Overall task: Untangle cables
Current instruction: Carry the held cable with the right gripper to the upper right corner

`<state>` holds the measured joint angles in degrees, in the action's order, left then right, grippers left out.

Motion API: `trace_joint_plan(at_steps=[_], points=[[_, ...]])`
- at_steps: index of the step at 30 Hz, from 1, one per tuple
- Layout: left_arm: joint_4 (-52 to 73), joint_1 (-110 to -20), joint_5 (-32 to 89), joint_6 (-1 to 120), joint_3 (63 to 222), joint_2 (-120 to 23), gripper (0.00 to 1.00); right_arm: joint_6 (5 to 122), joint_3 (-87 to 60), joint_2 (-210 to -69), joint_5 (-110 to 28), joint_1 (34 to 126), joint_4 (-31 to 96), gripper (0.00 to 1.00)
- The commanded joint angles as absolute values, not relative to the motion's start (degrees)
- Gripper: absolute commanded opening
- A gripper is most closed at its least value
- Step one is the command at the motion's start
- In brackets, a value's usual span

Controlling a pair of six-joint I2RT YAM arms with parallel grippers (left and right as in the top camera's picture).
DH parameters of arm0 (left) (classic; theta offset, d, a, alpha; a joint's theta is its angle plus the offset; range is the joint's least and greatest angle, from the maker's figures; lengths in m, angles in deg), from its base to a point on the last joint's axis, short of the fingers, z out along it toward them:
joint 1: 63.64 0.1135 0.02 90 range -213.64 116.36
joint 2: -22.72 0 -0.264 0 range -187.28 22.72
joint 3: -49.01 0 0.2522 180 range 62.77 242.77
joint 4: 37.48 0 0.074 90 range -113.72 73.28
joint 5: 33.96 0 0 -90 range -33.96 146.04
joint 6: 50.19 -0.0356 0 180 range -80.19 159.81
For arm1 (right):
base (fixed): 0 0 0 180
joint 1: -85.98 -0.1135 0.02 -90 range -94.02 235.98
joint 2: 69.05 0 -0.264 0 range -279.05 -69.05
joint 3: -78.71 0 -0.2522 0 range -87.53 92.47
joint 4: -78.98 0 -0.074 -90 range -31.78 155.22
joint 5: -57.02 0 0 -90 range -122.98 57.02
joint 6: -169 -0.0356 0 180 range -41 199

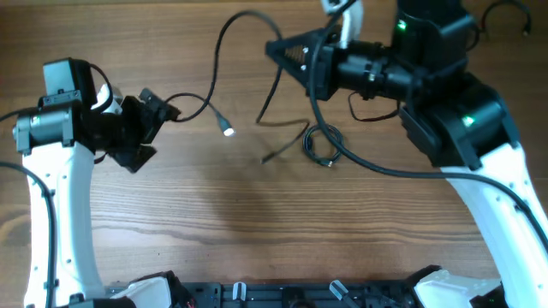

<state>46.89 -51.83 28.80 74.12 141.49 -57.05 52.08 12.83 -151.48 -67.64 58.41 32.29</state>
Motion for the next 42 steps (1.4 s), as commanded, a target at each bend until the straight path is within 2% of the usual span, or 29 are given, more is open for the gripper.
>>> trace_joint_plan(at_steps=[1, 2, 4, 6, 9, 12, 16, 21, 26, 28, 30, 31, 32, 35, 39, 41, 42], points=[[45.3, -51.2, 14.6, 63.5, 142.5, -56.5, 1.0, 54.8, 13.5, -151.3, -55.8, 58.6, 32.1, 0.05], [43.3, -51.3, 3.6, 59.3, 142.5, -56.5, 1.0, 55.5, 13.5, -151.3, -54.7, 58.6, 32.7, 0.04], [39.4, -51.3, -2.0, 60.1, 142.5, -56.5, 1.0, 56.6, 13.5, -151.3, -54.8, 58.6, 36.5, 0.05], [38.8, -51.3, 3.0, 60.1, 142.5, -56.5, 1.0, 56.7, 13.5, -150.6, -49.8, 59.3, 43.8, 0.05], [43.8, -51.3, 14.9, 60.1, 142.5, -56.5, 1.0, 64.1, 13.5, -150.1, -27.5, 60.6, 49.7, 0.05], [46.5, -51.3, 22.6, 60.1, 142.5, -56.6, 1.0, 70.6, 13.4, -150.4, -5.8, 61.6, 47.2, 0.04], [46.4, -51.3, 23.8, 60.1, 142.5, -56.6, 1.0, 75.0, 13.4, -151.1, 4.5, 67.1, 41.8, 0.04], [46.4, -51.3, 23.8, 60.1, 142.5, -56.6, 1.0, 75.1, 13.4, -155.4, 3.9, 78.2, 33.6, 0.04], [46.4, -51.3, 23.8, 60.1, 142.5, -56.6, 1.0, 78.8, 13.3, -159.9, 10.2, 87.8, 34.4, 0.04], [46.4, -51.3, 23.8, 60.1, 142.5, -56.6, 1.0, 79.8, 13.2, -162.7, 0.3, 91.8, 33.6, 0.04], [46.4, -51.3, 23.8, 60.1, 142.5, -56.6, 1.0, 87.6, 13.2, -165.7, -9.6, 93.7, 35.8, 0.04], [46.4, -51.3, 23.8, 60.1, 142.5, -56.6, 1.0, 91.5, 13.2, -167.0, -9.0, 94.1, 37.9, 0.05], [46.4, -51.3, 23.8, 60.1, 142.5, -56.6, 1.0, 94.7, 13.2, -170.8, 6.2, 95.7, 46.3, 0.04], [46.4, -51.3, 23.8, 60.1, 142.5, -56.6, 1.0, 99.6, 13.2, -173.7, 21.1, 98.8, 58.6, 0.05], [46.4, -51.3, 23.8, 60.1, 142.5, -56.6, 1.0, 116.1, 13.2, -174.0, 21.1, 103.4, 81.7, 0.05], [46.4, -51.3, 23.8, 60.1, 142.5, -56.6, 1.0, 116.6, 13.2, -174.0, 17.6, 104.5, 78.3, 0.04], [46.4, -51.3, 23.8, 60.1, 142.5, -56.6, 1.0, 115.3, 13.2, -174.5, 10.0, 105.0, 68.4, 0.05]])
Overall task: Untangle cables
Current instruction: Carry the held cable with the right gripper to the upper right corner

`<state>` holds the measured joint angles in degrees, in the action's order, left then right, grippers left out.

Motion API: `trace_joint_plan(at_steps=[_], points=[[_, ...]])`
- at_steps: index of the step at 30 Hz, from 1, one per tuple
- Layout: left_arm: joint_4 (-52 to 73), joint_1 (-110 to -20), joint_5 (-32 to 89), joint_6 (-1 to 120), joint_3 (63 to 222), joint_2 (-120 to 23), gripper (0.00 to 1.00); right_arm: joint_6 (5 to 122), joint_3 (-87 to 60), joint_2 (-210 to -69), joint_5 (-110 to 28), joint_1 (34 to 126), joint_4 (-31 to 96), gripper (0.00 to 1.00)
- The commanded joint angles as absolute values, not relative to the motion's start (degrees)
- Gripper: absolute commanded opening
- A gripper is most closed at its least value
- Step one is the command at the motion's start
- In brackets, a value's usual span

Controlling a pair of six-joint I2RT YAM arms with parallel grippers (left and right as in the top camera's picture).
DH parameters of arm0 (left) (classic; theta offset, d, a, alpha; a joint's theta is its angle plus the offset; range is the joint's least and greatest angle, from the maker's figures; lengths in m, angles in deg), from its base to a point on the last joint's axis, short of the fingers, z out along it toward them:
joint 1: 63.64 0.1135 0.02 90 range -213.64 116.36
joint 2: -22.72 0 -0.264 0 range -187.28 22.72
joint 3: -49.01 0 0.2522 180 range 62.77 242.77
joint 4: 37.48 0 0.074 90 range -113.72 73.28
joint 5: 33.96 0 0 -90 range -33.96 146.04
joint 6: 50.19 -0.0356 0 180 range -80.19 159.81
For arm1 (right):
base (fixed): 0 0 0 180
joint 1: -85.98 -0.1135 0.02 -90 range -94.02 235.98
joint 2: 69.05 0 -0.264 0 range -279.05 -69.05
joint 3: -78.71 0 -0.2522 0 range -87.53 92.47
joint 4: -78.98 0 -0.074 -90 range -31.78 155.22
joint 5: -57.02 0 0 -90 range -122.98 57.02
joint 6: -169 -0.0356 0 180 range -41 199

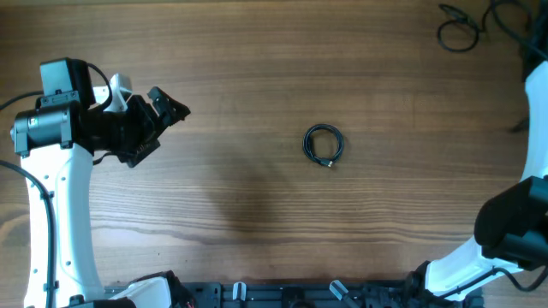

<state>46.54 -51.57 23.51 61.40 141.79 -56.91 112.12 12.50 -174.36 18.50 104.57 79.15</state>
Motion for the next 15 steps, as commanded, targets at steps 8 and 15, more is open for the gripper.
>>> trace_joint_plan(at_steps=[8, 15], points=[[46.4, -51.3, 23.8, 60.1, 142.5, -56.6, 1.0, 100.4, 12.2, -185.3, -16.8, 105.3, 33.9, 0.07], [46.4, -51.3, 23.8, 60.1, 142.5, -56.6, 1.0, 92.3, 12.1, -186.8, -42.4, 105.1, 22.7, 0.08]])
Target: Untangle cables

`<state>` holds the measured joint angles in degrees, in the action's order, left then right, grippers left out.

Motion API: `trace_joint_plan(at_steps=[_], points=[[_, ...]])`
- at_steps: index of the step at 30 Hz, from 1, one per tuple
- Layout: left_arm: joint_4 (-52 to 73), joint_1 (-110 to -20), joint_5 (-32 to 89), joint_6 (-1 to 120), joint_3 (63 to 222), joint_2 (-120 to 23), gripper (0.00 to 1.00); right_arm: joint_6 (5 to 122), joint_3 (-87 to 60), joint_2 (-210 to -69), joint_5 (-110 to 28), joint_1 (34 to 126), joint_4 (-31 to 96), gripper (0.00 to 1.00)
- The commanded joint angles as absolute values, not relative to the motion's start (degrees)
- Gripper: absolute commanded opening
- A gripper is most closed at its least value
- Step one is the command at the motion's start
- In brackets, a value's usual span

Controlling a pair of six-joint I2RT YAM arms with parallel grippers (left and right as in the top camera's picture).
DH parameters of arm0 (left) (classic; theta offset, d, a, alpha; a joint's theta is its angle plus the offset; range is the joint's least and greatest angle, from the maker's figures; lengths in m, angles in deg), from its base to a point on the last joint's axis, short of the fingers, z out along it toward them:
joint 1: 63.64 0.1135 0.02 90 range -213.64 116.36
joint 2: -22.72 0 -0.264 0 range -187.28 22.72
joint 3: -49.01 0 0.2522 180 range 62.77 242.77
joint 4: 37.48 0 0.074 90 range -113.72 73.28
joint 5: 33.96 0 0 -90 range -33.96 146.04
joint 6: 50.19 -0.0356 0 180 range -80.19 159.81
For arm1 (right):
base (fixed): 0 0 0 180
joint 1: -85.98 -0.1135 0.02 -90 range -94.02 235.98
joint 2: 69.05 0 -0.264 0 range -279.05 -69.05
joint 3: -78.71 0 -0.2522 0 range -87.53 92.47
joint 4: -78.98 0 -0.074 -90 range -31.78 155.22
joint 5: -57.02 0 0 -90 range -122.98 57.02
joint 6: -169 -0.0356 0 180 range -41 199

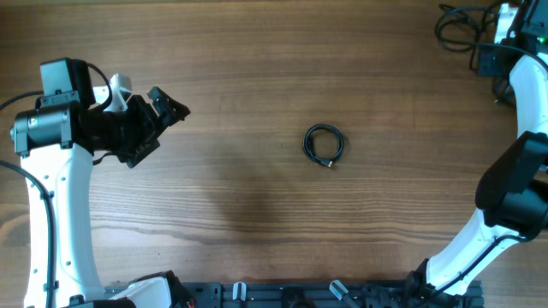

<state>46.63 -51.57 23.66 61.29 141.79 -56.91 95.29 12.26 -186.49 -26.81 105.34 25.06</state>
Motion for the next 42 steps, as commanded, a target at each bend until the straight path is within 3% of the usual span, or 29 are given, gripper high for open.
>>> trace_joint_plan(at_steps=[1, 3, 9, 12, 14, 16, 17, 21, 28, 32, 36, 42], points=[[46.4, -51.3, 23.8, 60.1, 142.5, -56.6, 1.0, 92.1, 12.1, -186.8, -45.7, 104.9, 21.7, 0.09], [46.4, -51.3, 23.8, 60.1, 142.5, -56.6, 1.0, 92.1, 12.1, -186.8, -52.0, 104.4, 19.1, 0.05], [46.4, -51.3, 23.8, 60.1, 142.5, -56.6, 1.0, 94.0, 11.3, -186.8, -54.0, 101.2, 13.7, 0.06], [46.4, -51.3, 23.8, 60.1, 142.5, -56.6, 1.0, 93.7, 10.5, -186.8, -54.0, 100.0, 14.0, 0.41], [46.4, -51.3, 23.8, 60.1, 142.5, -56.6, 1.0, 89.9, 10.6, -186.8, -53.8, 99.9, 15.0, 0.57], [46.4, -51.3, 23.8, 60.1, 142.5, -56.6, 1.0, 87.5, 11.8, -186.6, -53.4, 99.9, 14.8, 0.91], [46.4, -51.3, 23.8, 60.1, 142.5, -56.6, 1.0, 87.1, 12.5, -186.3, -53.4, 99.9, 14.5, 0.99], [46.4, -51.3, 23.8, 60.1, 142.5, -56.6, 1.0, 86.2, 16.4, -182.2, -46.5, 99.9, 14.2, 1.0], [46.4, -51.3, 23.8, 60.1, 142.5, -56.6, 1.0, 77.1, 17.9, -174.1, -11.8, 102.1, 20.6, 1.0], [46.4, -51.3, 23.8, 60.1, 142.5, -56.6, 1.0, 62.9, 17.8, -176.5, -13.1, 112.4, 16.1, 1.0], [46.4, -51.3, 23.8, 60.1, 142.5, -56.6, 1.0, 62.0, 17.6, -182.1, -21.7, 121.2, 13.9, 0.98], [46.4, -51.3, 23.8, 60.1, 142.5, -56.6, 1.0, 61.9, 14.3, -191.1, -23.8, 124.8, 17.3, 0.98]])
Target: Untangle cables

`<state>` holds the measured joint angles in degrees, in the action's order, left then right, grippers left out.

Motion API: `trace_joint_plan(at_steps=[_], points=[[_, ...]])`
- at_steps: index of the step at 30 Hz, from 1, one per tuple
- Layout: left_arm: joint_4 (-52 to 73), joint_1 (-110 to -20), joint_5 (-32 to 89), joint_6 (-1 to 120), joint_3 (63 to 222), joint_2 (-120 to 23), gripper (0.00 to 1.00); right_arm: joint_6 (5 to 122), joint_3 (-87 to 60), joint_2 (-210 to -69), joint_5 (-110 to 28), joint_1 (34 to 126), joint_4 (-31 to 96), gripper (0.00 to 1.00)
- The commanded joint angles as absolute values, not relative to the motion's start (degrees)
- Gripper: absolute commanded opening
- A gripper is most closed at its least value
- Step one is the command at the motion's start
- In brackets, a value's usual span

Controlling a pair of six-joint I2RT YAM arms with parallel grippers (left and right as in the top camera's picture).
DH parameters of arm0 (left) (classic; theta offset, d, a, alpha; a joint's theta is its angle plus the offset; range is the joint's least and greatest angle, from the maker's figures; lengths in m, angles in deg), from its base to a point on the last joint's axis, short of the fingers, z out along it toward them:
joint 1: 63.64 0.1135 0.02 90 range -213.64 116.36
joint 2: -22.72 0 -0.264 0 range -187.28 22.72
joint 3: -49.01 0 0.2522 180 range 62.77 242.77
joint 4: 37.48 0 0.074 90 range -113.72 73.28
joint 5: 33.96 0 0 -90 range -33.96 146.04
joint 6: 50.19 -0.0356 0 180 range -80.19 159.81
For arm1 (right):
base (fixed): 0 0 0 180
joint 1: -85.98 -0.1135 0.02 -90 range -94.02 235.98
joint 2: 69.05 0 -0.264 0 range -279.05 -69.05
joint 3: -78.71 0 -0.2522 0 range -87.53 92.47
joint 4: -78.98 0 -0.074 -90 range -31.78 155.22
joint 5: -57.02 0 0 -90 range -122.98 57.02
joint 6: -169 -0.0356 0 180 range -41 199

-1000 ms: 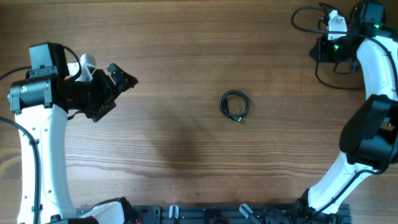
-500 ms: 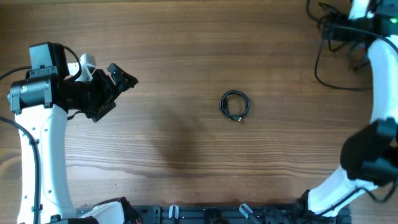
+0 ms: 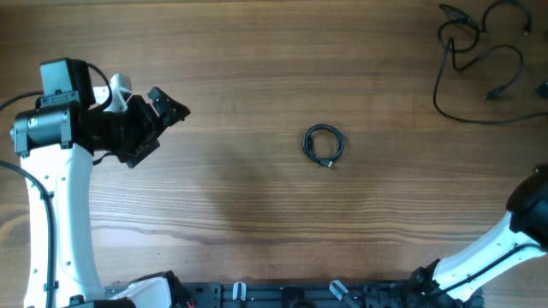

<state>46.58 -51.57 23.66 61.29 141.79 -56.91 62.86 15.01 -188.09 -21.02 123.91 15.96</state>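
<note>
A small black cable wound into a tight coil (image 3: 324, 145) lies alone near the middle of the table. Loose black cables (image 3: 476, 64) sprawl in open loops at the far right corner, one long strand curving down toward the right edge. My left gripper (image 3: 159, 128) hovers at the left side, open, with nothing between its fingers, far from both cables. Only a stretch of the right arm (image 3: 524, 224) shows at the lower right; its gripper is out of view.
The wooden table (image 3: 257, 222) carries nothing else. The left arm's white link (image 3: 60, 214) runs down the left side. A black rail (image 3: 291, 293) lines the near edge.
The right arm, which reached into the far right corner over the cables, has gone back to the lower right edge. A long loose loop of cable now lies spread there. The left arm has not moved.
First the right gripper hung over the table's middle with a long black cable trailing to the left gripper. Then that cable was gone from the middle, the left gripper empty. The right gripper then stood at the far right corner, where the cables now lie loose.
</note>
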Motion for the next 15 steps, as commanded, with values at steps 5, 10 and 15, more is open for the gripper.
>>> trace_joint_plan(at_steps=[5, 10, 15], points=[[46.4, -51.3, 23.8, 60.1, 142.5, -56.6, 1.0, 59.3, 14.2, -197.2, -27.1, 124.8, 21.5, 0.83], [46.4, -51.3, 23.8, 60.1, 142.5, -56.6, 1.0, 59.6, 14.2, -199.8, -30.5, 124.8, 26.8, 0.47], [46.4, -51.3, 23.8, 60.1, 142.5, -56.6, 1.0, 65.5, 17.1, -195.5, -30.5, 124.9, 28.0, 0.09]])
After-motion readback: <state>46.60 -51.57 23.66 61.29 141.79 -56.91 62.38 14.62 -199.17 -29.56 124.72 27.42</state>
